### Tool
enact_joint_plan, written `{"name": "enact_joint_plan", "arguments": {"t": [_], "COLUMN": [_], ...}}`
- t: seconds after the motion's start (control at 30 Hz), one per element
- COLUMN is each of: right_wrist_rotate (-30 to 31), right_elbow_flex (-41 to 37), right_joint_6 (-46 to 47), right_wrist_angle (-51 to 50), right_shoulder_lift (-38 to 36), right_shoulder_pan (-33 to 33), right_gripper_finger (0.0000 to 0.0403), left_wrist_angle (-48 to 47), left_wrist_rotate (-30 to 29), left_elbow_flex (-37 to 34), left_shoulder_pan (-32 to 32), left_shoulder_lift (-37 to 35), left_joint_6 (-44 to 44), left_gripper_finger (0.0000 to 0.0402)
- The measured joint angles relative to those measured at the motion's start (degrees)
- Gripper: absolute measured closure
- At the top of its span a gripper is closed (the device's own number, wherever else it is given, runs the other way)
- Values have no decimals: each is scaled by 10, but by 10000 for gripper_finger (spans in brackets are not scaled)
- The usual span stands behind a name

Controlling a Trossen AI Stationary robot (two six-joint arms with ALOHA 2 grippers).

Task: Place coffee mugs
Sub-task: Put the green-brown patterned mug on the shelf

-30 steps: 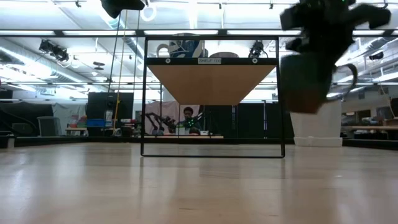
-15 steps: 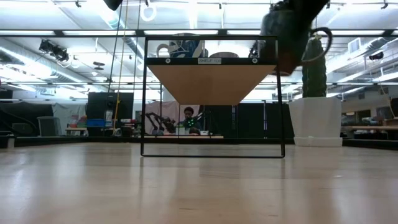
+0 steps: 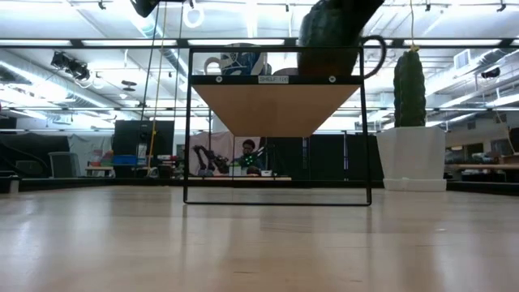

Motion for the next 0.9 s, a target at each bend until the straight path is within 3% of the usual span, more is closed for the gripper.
{"name": "enact_joint_plan", "arguments": {"t": [0.4, 0.9], "right_wrist_rotate": [-34, -33], "right_elbow_flex": [10, 10], "right_joint_6": [-41, -61], "right_wrist_angle": [50, 74], "right_shoulder_lift": [30, 49], "right_shoulder_pan": [-55, -72], "right_gripper_finger": [354, 353], "left_wrist_angle": [1, 1], "left_wrist_rotate": [-8, -16], "left_elbow_flex": [0, -1], "left_shoulder_pan": [0, 0], "left_shoulder_lift": [0, 0], "left_joint_6": [-14, -28], "left_gripper_finger": [210, 210]}}
